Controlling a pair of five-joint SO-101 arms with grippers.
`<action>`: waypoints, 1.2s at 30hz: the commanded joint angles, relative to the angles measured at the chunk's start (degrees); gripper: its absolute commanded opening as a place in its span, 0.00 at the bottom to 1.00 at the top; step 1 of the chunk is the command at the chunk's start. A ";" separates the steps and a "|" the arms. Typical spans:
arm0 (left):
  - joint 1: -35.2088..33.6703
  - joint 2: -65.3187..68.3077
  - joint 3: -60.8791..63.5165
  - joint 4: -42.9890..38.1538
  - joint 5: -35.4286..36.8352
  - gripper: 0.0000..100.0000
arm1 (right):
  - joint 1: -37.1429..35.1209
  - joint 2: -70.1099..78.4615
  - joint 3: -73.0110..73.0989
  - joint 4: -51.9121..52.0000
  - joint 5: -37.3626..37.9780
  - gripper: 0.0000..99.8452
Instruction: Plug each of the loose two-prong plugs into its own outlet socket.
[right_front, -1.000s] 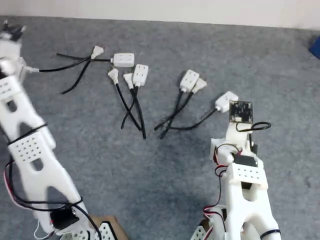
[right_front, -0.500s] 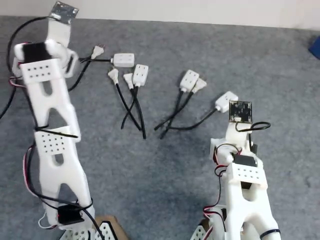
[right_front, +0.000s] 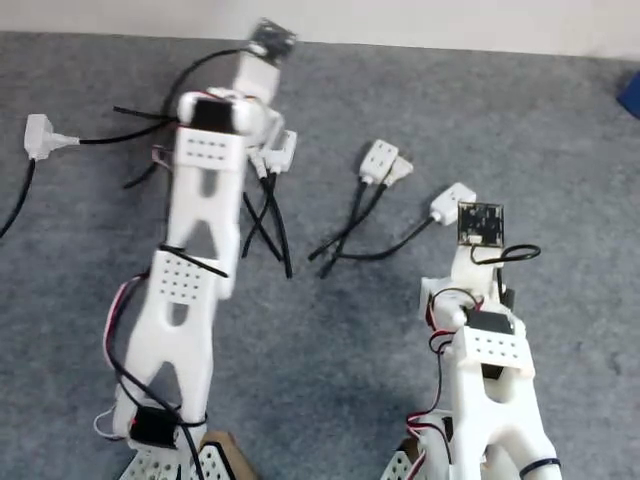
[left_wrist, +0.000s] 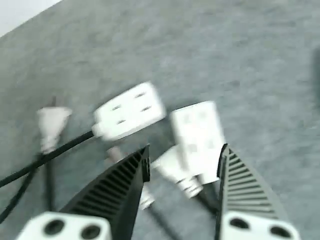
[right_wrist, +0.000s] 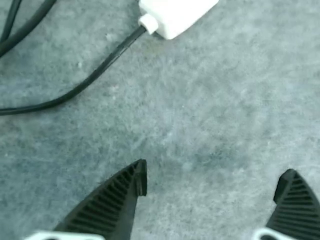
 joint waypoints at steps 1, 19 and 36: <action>4.62 0.84 -1.71 -3.16 0.26 0.22 | -0.57 0.31 0.04 -1.80 1.93 0.39; 1.19 8.75 -1.80 -9.05 0.26 0.22 | -1.54 0.31 0.40 -1.80 2.81 0.39; 1.71 8.92 3.82 -10.20 -0.09 0.01 | -1.54 0.31 0.40 -1.89 2.81 0.39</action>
